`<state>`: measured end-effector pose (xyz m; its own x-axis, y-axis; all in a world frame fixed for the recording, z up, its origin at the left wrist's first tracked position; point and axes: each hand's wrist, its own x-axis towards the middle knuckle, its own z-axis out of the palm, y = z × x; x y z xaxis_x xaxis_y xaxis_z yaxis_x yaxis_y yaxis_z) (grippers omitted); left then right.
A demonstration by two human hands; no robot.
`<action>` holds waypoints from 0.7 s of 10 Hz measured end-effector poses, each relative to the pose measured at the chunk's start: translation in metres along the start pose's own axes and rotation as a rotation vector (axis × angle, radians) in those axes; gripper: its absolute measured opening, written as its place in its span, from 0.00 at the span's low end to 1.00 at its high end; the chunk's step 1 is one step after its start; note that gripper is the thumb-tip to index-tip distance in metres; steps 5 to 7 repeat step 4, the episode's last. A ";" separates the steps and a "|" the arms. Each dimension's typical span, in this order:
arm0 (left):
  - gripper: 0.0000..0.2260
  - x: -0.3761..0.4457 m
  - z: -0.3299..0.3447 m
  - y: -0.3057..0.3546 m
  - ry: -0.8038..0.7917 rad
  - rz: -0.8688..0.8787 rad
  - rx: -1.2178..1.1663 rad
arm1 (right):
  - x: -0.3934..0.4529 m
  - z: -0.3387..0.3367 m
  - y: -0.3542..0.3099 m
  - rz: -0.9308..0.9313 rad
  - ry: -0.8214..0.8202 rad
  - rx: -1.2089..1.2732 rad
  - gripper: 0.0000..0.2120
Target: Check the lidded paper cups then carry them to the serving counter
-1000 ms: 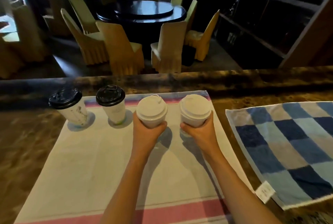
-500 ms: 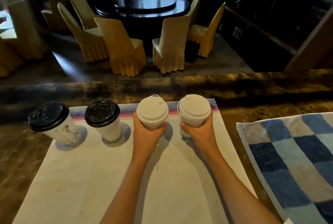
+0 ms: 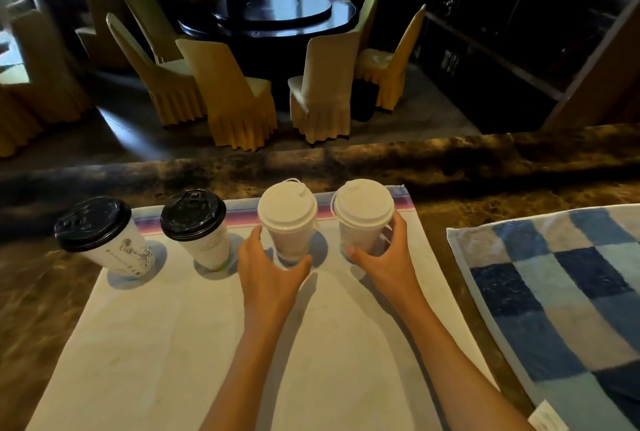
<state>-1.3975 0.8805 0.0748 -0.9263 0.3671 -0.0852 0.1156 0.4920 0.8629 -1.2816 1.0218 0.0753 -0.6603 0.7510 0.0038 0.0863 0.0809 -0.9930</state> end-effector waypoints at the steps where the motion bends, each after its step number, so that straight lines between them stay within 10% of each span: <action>1: 0.41 -0.034 0.008 -0.016 0.110 0.080 0.213 | -0.012 -0.016 0.013 -0.087 0.077 -0.077 0.43; 4: 0.34 -0.108 0.078 0.051 -0.090 0.585 0.388 | -0.055 -0.103 -0.005 -0.100 0.384 -0.381 0.37; 7: 0.34 -0.108 0.078 0.051 -0.090 0.585 0.388 | -0.055 -0.103 -0.005 -0.100 0.384 -0.381 0.37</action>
